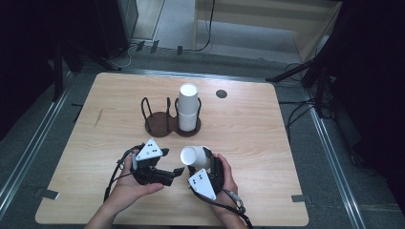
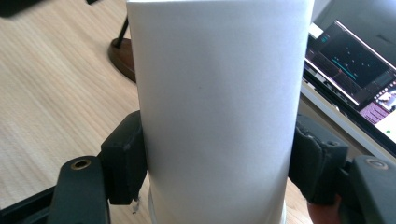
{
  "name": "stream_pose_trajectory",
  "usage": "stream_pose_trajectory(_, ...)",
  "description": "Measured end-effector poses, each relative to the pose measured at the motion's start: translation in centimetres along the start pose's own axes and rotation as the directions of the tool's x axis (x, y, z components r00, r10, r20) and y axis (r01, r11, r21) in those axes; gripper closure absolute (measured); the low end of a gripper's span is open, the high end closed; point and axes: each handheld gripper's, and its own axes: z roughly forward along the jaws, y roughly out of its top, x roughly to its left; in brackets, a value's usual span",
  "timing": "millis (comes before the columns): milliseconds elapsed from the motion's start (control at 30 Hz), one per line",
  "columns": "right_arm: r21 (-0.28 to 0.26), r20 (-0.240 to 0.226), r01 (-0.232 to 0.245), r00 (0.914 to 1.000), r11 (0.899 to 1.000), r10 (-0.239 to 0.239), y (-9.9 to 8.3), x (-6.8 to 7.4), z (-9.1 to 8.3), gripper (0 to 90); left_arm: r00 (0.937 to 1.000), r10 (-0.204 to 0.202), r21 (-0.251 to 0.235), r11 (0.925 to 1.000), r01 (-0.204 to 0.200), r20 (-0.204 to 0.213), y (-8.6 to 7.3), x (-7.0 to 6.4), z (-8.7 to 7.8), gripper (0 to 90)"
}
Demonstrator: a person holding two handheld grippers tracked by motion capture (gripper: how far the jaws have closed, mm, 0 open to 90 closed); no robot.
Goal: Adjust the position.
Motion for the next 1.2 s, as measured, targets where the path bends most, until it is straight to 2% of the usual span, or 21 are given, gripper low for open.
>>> stream_pose_trajectory(200, -0.009, -0.018, 0.026, 0.9995, 1.0, -0.026, 0.1, 0.6, 0.0, 29.5, 0.9996, 0.024, 0.017, 0.9996, -0.024, -0.011, 0.0, -0.4, 0.3, 19.8)
stream_pose_trajectory(633, -0.045, -0.07, 0.063, 0.9954, 0.997, -0.066, 0.4, 1.7, -0.1, 29.4, 0.9979, 0.065, 0.032, 0.9973, -0.065, 0.0, 0.0, -1.0, 0.5, 23.0)
stream_pose_trajectory(967, -0.08, -0.123, 0.058, 0.9901, 0.995, -0.067, 0.5, 2.3, -0.3, 29.1, 0.9973, 0.074, 0.034, 0.9967, -0.074, 0.002, 0.0, -1.3, 0.6, 27.3)
stream_pose_trajectory(1200, -0.094, -0.136, 0.06, 0.9881, 0.994, -0.072, 0.5, 2.3, -0.3, 28.5, 0.9959, 0.09, 0.042, 0.995, -0.09, 0.002, 0.1, -1.4, 0.5, 30.5)
